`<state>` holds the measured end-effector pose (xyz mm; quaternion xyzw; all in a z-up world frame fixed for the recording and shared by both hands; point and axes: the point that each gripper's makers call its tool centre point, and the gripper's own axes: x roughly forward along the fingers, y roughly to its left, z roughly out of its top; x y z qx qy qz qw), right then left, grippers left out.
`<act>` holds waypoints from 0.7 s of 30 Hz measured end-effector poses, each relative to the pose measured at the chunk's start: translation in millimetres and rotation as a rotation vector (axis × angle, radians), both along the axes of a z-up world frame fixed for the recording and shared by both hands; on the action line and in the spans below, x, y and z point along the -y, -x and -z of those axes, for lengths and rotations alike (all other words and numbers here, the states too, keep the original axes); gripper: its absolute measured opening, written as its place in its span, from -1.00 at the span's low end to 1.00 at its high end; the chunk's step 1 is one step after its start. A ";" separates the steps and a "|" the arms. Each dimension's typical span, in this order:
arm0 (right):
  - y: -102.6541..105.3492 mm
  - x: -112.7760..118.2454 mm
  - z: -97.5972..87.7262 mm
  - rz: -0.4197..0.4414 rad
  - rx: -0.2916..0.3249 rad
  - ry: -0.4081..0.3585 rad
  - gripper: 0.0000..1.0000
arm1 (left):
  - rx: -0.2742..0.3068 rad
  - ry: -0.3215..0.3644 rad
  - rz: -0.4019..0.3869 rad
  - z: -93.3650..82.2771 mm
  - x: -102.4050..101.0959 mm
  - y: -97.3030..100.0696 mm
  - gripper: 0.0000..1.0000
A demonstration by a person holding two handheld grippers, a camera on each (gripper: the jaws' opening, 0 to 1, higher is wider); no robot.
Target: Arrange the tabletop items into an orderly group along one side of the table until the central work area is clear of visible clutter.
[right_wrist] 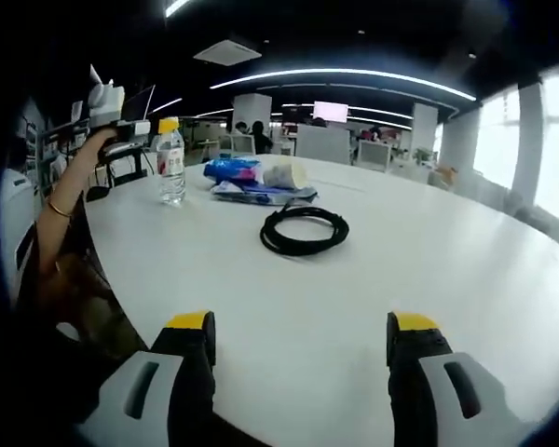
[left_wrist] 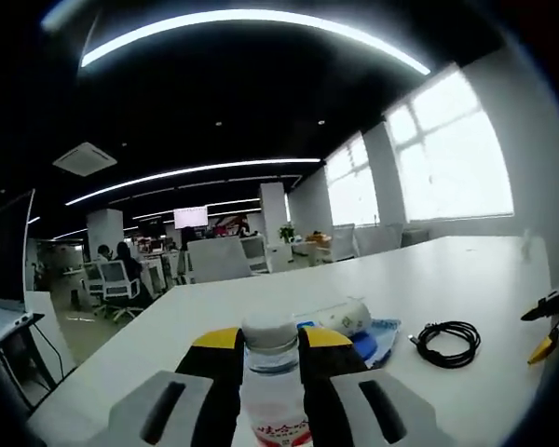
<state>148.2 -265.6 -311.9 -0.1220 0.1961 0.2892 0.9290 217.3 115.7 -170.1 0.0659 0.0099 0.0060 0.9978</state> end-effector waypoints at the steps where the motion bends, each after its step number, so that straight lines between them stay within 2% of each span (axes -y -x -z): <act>1: 0.4 -0.7 -0.2 -0.003 -0.002 0.000 0.48 | -0.001 -0.002 -0.002 0.2 0.0 -0.1 -0.57; 4: 2.4 -4.4 -1.4 -0.016 -0.007 -0.017 0.50 | -0.010 -0.093 -0.009 1.2 -0.5 0.2 -0.56; 5: 3.0 -5.5 -1.9 -0.020 -0.008 -0.023 0.51 | -0.005 -0.071 -0.007 1.3 2.5 -0.2 -0.56; 14: 4.5 -11.8 -2.3 -0.042 -0.011 -0.018 0.57 | -0.013 -0.069 -0.017 0.7 1.0 0.3 -0.55; 17: 4.4 -14.7 -3.2 -0.048 -0.010 -0.023 0.57 | -0.009 -0.068 -0.045 0.3 0.2 0.8 -0.54; 19: 4.3 -16.2 -3.8 -0.053 -0.006 -0.018 0.57 | 0.001 -0.059 -0.093 -2.0 -3.8 1.8 -0.47; 21: 4.4 -16.9 -3.8 -0.054 -0.003 -0.013 0.57 | 0.005 -0.034 -0.110 -4.3 -1.6 1.7 -0.44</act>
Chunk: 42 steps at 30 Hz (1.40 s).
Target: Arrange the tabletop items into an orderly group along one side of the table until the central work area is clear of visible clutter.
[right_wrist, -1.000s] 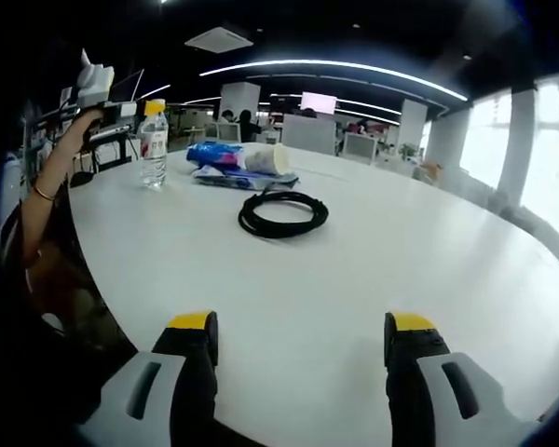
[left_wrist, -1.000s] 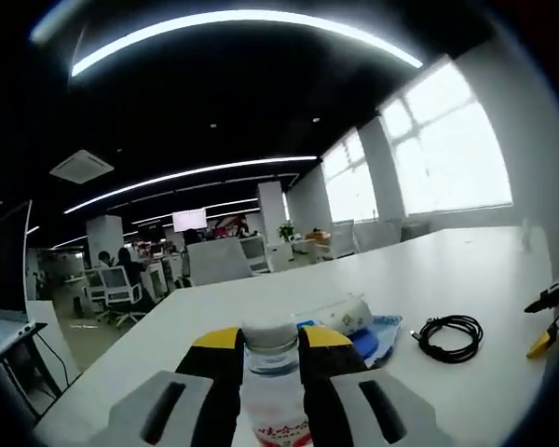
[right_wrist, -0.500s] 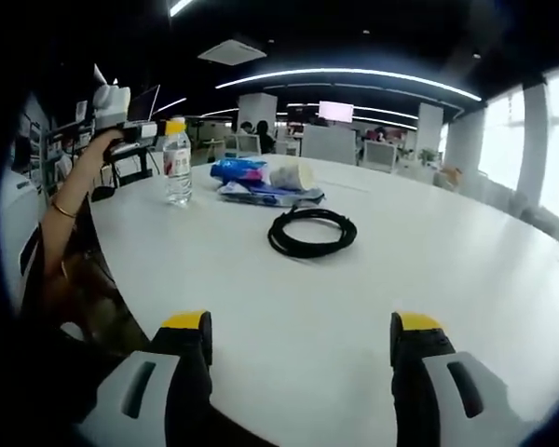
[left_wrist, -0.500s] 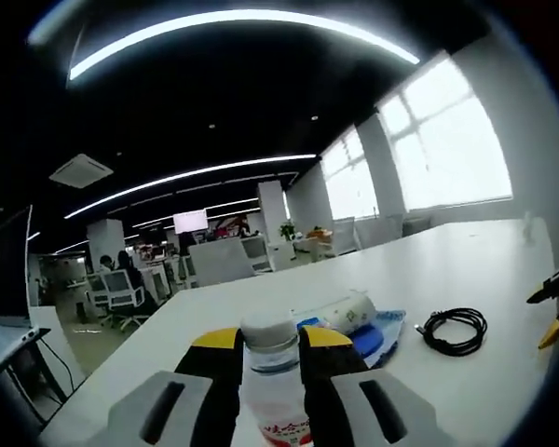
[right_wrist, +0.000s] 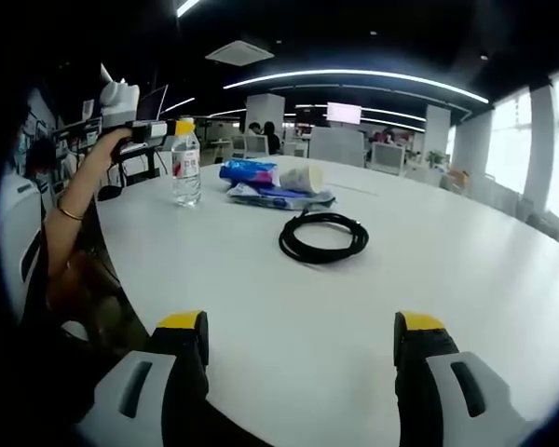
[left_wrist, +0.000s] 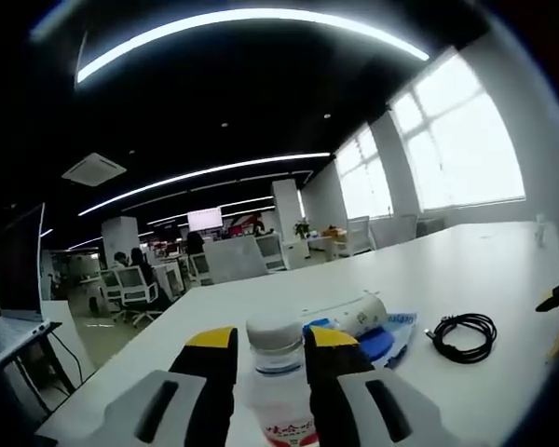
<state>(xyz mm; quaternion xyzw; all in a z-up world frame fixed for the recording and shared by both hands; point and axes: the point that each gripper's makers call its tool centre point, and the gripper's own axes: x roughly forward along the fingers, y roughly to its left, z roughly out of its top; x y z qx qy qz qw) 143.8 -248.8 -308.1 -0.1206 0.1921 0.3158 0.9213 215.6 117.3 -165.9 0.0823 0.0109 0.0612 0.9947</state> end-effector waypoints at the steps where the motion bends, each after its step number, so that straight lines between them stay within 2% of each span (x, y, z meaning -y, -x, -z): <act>1: 0.1 -0.3 0.0 0.000 0.001 0.001 0.57 | 0.010 0.018 -0.001 -1.4 2.2 -0.3 -0.42; 2: 0.2 -0.7 -0.2 -0.001 0.005 0.003 0.57 | 0.004 0.042 -0.004 -0.6 5.5 -1.0 -0.38; 5: 2.5 -3.6 -1.2 -0.020 0.025 0.020 0.57 | 0.001 0.057 -0.040 1.8 6.8 -4.6 -0.22; 8: 3.6 -4.9 -2.6 -0.031 0.030 0.017 0.57 | 0.021 0.065 -0.072 0.5 4.9 -6.5 -0.26; 10: 3.3 -2.9 -3.4 -0.027 0.033 0.011 0.57 | 0.050 0.122 -0.085 -3.8 4.0 -8.3 -0.28; 13: 1.9 2.2 -2.3 -0.012 0.033 0.008 0.57 | 0.056 0.132 -0.101 -5.4 2.1 -8.3 -0.36; 14: 2.0 3.8 -1.3 -0.008 0.030 0.009 0.56 | 0.057 0.125 -0.111 -6.1 1.7 -7.1 -0.42; 15: 2.2 4.9 -1.0 -0.006 0.030 0.007 0.56 | 0.059 0.081 -0.127 -8.0 -0.3 -5.6 -0.43; 17: 2.2 6.3 -0.6 -0.005 0.029 0.000 0.56 | 0.034 0.076 -0.134 -4.3 -0.6 -5.4 -0.43; 21: 0.7 7.8 1.1 0.001 0.028 0.006 0.55 | 0.019 0.103 -0.131 -0.6 1.2 -6.8 -0.43; 23: 0.8 7.7 1.1 -0.001 0.031 0.007 0.54 | 0.027 0.107 -0.156 -1.3 -1.6 -5.3 -0.50; 25: 1.5 8.0 1.5 -0.004 0.029 0.007 0.54 | 0.027 0.075 -0.167 -1.5 -2.3 -5.2 -0.55; 29: 0.8 13.3 2.7 0.010 0.031 0.019 0.51 | 0.030 0.113 -0.162 -1.7 -3.3 -4.6 -0.56; 35: 1.3 17.3 6.2 0.025 0.020 0.022 0.49 | 0.023 0.067 -0.170 -2.1 -2.3 -4.9 -0.57; 38: 1.6 18.1 10.4 0.029 0.017 0.042 0.48 | 0.022 0.071 -0.163 -2.2 -2.9 -5.3 -0.57; 42: 1.5 17.6 11.0 0.031 0.010 0.032 0.48 | 0.018 0.075 -0.162 -2.5 -3.0 -4.7 -0.58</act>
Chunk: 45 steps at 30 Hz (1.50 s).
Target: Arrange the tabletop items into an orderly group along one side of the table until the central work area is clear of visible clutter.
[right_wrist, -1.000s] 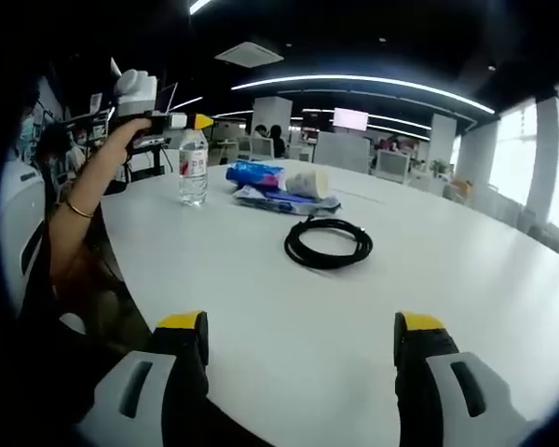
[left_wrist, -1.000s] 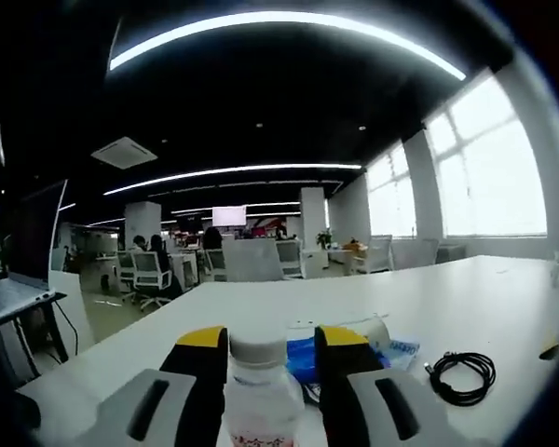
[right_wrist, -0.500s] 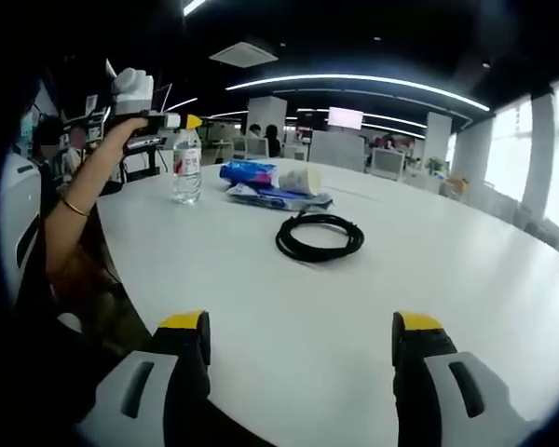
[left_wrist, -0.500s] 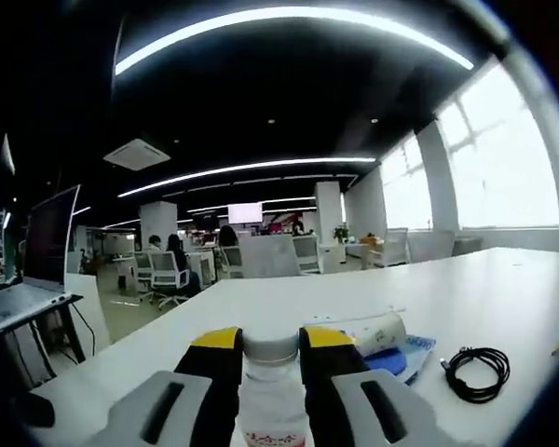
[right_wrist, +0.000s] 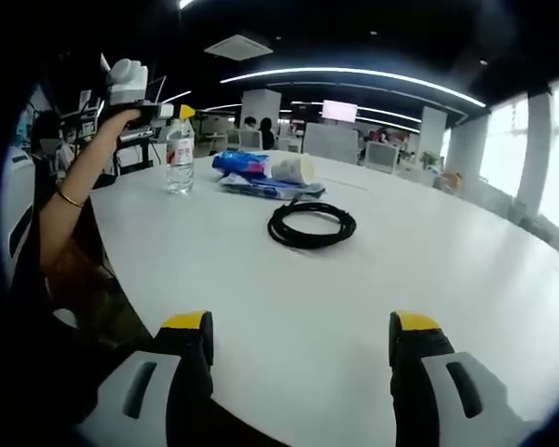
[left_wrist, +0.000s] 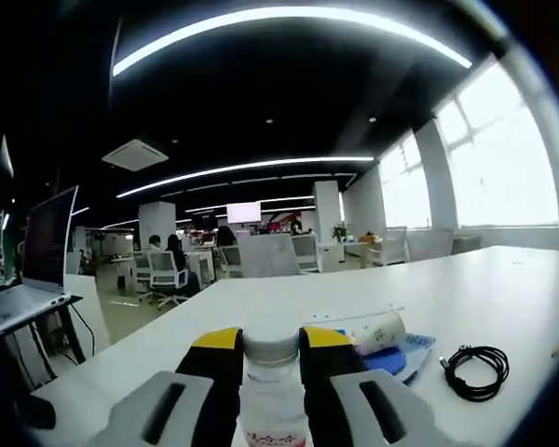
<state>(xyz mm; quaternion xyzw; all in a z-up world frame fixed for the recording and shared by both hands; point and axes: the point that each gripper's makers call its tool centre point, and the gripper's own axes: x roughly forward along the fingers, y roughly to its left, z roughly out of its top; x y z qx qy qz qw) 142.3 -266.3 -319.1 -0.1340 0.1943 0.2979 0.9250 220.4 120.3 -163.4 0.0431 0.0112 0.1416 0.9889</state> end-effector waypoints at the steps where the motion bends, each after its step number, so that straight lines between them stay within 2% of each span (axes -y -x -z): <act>1: 0.0 -0.2 -0.3 -0.001 0.001 0.001 0.48 | 0.000 0.007 -0.002 0.0 0.0 0.5 -0.58; 7: 0.3 2.8 -1.5 0.010 0.006 0.011 0.47 | 0.006 0.007 0.016 -0.7 -1.2 1.0 -0.59; 12: 0.7 2.3 0.4 0.015 0.004 0.023 0.45 | -0.015 -0.046 0.040 -2.7 3.0 -1.3 -0.59; 15: 1.4 0.5 1.3 0.012 0.003 0.027 0.45 | -0.012 -0.050 0.044 -3.5 2.3 -1.6 -0.60; 17: 2.3 -0.3 1.2 0.010 0.002 0.030 0.45 | -0.004 -0.024 0.044 -4.8 -3.9 -1.0 -0.60; 22: 2.3 1.7 0.3 0.019 0.003 0.036 0.44 | -0.006 -0.021 0.028 -5.1 -16.4 0.0 -0.60; 34: 1.9 -1.3 -0.5 0.028 0.003 0.055 0.42 | -0.024 -0.036 0.036 -7.7 -29.6 -4.7 -0.61; 45: 0.1 -2.8 -4.4 0.044 0.009 0.065 0.42 | -0.033 -0.052 0.041 -17.6 -43.1 -17.4 -0.61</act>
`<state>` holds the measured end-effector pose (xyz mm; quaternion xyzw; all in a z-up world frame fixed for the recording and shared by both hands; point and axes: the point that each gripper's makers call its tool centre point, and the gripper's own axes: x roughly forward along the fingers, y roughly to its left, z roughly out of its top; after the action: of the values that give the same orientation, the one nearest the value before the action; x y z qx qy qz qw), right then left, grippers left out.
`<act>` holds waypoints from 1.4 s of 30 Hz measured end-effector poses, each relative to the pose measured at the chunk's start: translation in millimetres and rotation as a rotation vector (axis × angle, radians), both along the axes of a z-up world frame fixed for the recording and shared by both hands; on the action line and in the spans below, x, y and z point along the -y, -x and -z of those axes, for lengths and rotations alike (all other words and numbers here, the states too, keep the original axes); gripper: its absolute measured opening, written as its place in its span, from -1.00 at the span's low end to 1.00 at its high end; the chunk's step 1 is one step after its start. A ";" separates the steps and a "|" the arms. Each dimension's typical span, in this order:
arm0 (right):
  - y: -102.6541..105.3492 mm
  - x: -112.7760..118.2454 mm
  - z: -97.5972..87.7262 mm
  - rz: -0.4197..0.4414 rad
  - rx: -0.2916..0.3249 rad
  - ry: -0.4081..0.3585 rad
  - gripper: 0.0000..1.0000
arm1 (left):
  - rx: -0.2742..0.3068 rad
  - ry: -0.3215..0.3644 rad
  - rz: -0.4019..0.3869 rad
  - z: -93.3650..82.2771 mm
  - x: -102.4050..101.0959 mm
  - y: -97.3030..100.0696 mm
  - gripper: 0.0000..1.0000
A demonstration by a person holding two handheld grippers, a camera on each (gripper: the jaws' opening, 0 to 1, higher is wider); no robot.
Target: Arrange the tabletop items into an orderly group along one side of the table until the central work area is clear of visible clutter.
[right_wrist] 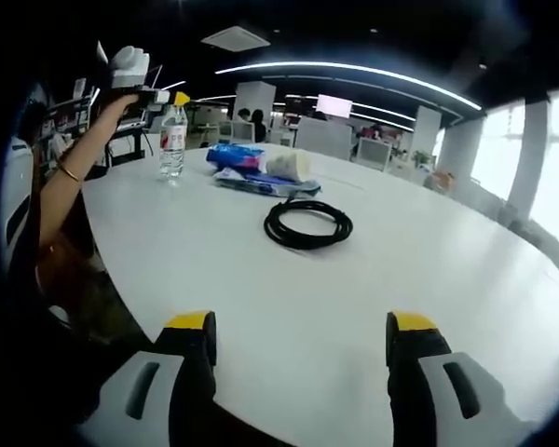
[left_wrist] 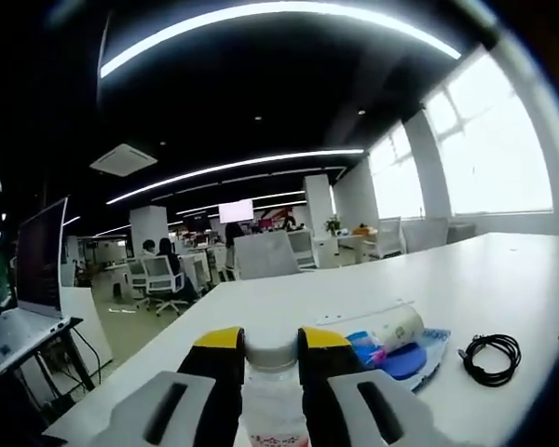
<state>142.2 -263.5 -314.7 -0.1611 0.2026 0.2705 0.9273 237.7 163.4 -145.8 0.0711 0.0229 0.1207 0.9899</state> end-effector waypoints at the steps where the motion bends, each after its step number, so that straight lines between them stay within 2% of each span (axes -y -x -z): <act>1: -0.3 -0.3 -0.3 0.001 0.000 0.000 0.42 | -0.002 -0.001 -0.001 0.2 -0.9 -0.9 -0.61; 7: -2.3 -3.8 -1.9 0.003 -0.002 0.002 0.42 | -0.027 0.005 0.012 4.1 -8.2 -10.9 -0.62; 11: -5.8 -2.5 -3.9 0.018 -0.001 0.007 0.42 | -0.023 0.026 0.018 2.6 -15.0 -15.5 -0.62; 20: -14.7 -7.2 -4.7 0.025 0.001 0.013 0.40 | -0.052 -0.009 0.008 6.2 -26.6 -33.2 -0.62; 27: -21.3 -9.9 -5.3 0.035 0.000 0.007 0.41 | -0.064 0.033 0.023 9.2 -36.5 -45.9 -0.62; 34: -25.6 -10.6 0.7 0.045 -0.017 0.011 0.41 | -0.071 0.015 0.008 1.0 -45.2 -56.3 -0.62; 42: -27.7 -12.5 1.4 0.044 -0.021 0.011 0.40 | -0.074 0.032 0.019 -3.3 -49.0 -64.9 -0.62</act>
<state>169.9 -251.0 -316.1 -0.1587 0.2172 0.2505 0.9300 302.6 212.4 -142.5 0.0598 0.0608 0.1084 0.9904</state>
